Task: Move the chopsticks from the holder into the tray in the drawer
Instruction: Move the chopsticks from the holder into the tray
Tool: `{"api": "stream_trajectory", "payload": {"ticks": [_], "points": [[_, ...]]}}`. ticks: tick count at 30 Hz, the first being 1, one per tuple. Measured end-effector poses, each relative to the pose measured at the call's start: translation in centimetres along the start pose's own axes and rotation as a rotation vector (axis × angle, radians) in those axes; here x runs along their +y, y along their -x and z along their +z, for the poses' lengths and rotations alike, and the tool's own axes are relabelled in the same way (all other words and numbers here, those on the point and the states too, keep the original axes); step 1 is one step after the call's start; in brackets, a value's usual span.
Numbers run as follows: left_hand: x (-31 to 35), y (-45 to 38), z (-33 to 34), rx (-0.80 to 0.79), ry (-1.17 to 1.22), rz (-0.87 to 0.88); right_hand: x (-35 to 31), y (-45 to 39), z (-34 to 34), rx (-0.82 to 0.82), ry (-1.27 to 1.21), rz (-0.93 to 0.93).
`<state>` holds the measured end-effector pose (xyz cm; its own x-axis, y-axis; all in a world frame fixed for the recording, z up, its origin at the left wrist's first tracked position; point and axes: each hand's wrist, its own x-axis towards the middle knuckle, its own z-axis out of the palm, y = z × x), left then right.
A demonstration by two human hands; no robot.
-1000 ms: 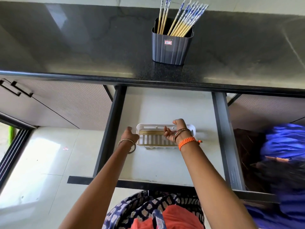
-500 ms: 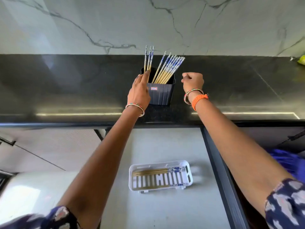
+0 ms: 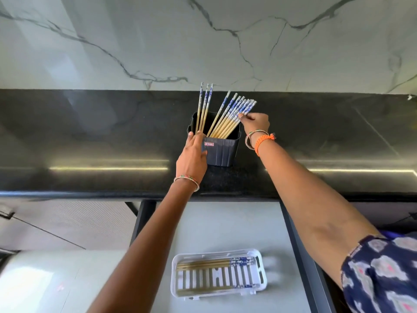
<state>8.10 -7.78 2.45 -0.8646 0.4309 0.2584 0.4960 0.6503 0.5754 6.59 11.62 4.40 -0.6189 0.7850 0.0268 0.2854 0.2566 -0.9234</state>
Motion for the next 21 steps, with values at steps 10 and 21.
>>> {"api": "stream_trajectory", "payload": {"ticks": [10,21], "points": [[1.0,-0.9,-1.1,-0.171,-0.098,-0.086,-1.2,-1.7,-0.4,0.114,0.008,-0.009],[2.5,0.0,-3.1,-0.106,0.163,-0.051,-3.8,-3.3,-9.3,0.386,-0.267,-0.016]]}}
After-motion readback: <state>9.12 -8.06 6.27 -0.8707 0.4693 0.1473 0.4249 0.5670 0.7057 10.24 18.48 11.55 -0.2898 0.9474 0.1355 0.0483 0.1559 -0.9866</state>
